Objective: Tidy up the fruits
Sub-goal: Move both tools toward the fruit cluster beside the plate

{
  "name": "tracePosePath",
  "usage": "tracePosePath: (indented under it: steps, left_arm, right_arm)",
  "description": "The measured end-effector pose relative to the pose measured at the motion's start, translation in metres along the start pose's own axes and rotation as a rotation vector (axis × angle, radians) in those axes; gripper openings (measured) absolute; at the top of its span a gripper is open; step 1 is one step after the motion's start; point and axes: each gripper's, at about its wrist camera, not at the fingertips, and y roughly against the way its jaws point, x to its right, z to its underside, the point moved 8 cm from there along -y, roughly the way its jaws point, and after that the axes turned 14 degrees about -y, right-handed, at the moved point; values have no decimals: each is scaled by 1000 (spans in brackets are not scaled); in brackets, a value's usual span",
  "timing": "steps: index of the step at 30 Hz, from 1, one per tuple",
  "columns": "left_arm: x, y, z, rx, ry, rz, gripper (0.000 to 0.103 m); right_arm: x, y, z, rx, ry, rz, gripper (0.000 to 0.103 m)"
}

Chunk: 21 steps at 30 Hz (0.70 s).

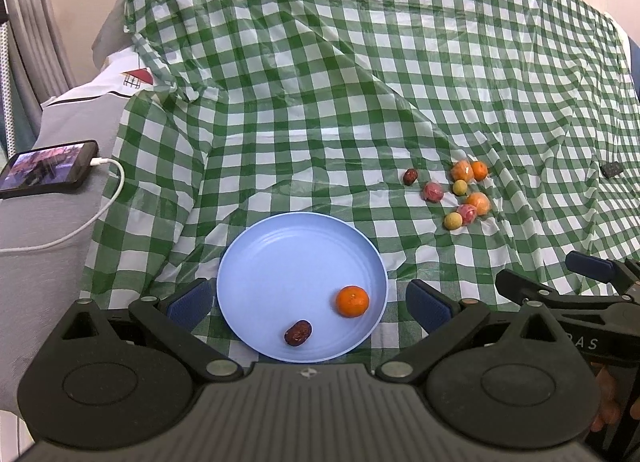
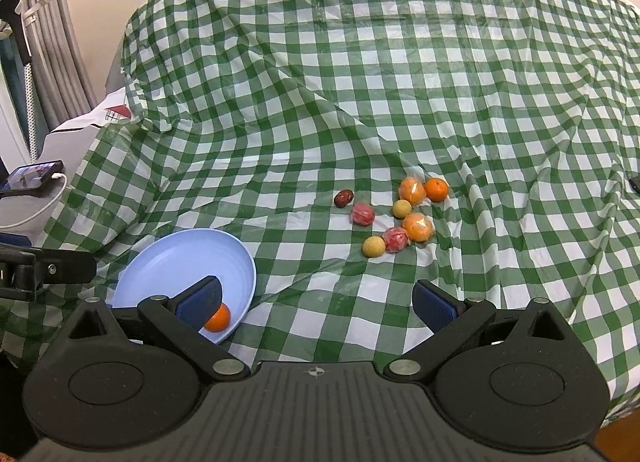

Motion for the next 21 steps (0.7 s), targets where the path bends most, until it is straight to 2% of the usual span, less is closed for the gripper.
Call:
tracePosePath:
  steps: [12, 21]
  left_arm:
    - [-1, 4, 4, 5, 3, -8, 103]
    - [5, -15, -1, -30, -15, 6, 103]
  right_arm:
    - [-12, 1, 3, 7, -2, -10, 101]
    - [7, -16, 0, -11, -30, 17, 101]
